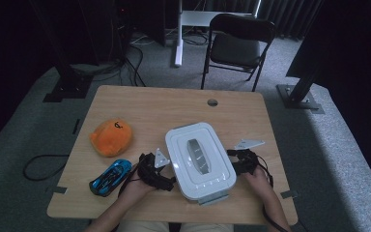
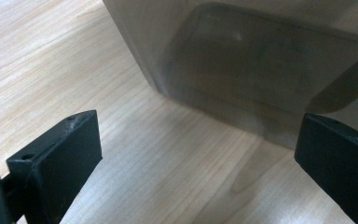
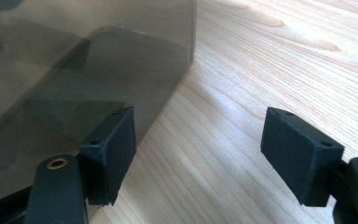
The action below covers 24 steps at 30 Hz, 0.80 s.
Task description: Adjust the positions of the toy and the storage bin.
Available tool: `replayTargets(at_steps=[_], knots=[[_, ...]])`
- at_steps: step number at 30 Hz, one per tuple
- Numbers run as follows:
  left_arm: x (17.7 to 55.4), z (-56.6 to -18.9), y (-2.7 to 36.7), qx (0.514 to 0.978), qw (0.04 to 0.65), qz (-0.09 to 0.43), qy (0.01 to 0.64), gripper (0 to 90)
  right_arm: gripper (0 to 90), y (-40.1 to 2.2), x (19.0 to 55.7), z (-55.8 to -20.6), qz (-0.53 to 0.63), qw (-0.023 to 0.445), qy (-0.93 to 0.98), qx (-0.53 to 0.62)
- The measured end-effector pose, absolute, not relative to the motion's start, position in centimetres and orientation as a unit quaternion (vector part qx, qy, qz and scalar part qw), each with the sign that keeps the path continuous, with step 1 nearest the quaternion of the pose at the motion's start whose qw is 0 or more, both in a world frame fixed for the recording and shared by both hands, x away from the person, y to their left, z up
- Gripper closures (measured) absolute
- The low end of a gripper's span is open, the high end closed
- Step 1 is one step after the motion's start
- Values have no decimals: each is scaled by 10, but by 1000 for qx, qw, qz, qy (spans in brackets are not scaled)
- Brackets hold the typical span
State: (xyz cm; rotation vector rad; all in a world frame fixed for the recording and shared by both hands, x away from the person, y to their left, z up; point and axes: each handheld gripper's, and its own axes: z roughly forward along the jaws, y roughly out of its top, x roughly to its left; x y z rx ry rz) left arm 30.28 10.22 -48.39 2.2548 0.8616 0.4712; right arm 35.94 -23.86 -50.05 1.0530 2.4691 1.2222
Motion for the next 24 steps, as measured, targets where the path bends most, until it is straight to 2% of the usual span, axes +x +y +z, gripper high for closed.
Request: replayTargets(at_steps=[2,4,11,24], knots=[[301,-486,104,866,342,169,324,11,243,-241,362,-502,416,86,832,356],[299,-489,106,864,350,166,320,11,192,-241,363,-504,411,91,833,358],[296,-504,118,869,358,143,311,11,138,-246,361,-511,416,96,820,382],[293,-522,140,879,342,129,308,11,127,-265,349,-501,424,114,798,413]])
